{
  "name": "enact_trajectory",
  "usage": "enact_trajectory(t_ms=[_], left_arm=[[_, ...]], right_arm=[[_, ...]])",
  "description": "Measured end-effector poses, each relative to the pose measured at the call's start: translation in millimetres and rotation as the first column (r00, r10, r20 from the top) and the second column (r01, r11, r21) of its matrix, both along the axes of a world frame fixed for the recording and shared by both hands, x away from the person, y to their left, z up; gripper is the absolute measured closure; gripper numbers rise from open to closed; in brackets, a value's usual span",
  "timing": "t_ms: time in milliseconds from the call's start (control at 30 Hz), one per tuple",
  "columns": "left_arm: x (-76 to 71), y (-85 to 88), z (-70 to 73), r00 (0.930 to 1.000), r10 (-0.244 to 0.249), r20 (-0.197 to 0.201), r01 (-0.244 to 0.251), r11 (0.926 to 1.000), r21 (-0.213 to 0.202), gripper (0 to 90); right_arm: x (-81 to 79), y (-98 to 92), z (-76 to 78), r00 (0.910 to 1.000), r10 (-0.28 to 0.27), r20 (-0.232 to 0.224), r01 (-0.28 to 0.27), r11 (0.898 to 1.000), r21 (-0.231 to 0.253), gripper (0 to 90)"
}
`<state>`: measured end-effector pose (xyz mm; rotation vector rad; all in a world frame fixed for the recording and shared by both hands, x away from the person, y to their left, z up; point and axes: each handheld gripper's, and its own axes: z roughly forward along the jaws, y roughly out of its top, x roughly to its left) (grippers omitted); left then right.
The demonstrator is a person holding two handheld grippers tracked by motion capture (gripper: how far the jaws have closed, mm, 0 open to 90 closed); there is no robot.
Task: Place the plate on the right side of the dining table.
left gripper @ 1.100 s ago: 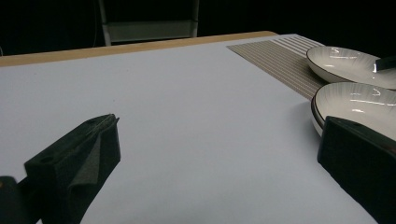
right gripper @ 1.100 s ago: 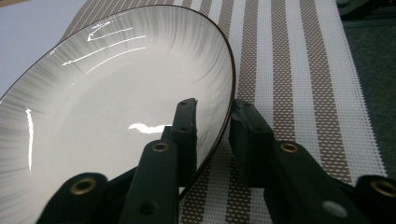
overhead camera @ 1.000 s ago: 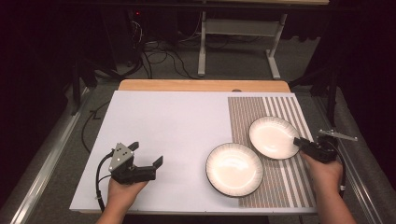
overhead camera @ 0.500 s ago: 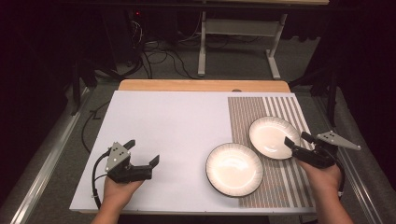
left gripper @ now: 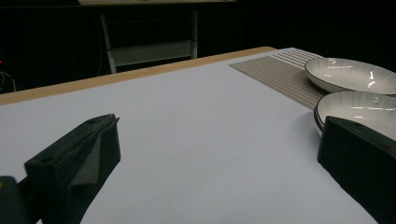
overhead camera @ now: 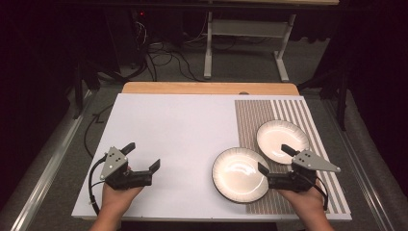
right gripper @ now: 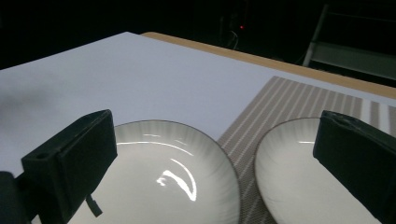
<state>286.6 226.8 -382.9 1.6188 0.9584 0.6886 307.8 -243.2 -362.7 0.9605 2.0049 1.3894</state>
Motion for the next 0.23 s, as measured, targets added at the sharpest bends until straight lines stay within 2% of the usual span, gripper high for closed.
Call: enact_trajectory(t_ms=[233], left_arm=[[-2.5,0.4,1.4,1.0000,0.003,-0.002,-0.003,1.0000,-0.010,0.0]], right_arm=[[-3.9,2.4,0.9,0.9998,0.011,0.017,-0.011,1.000,0.000,0.5]])
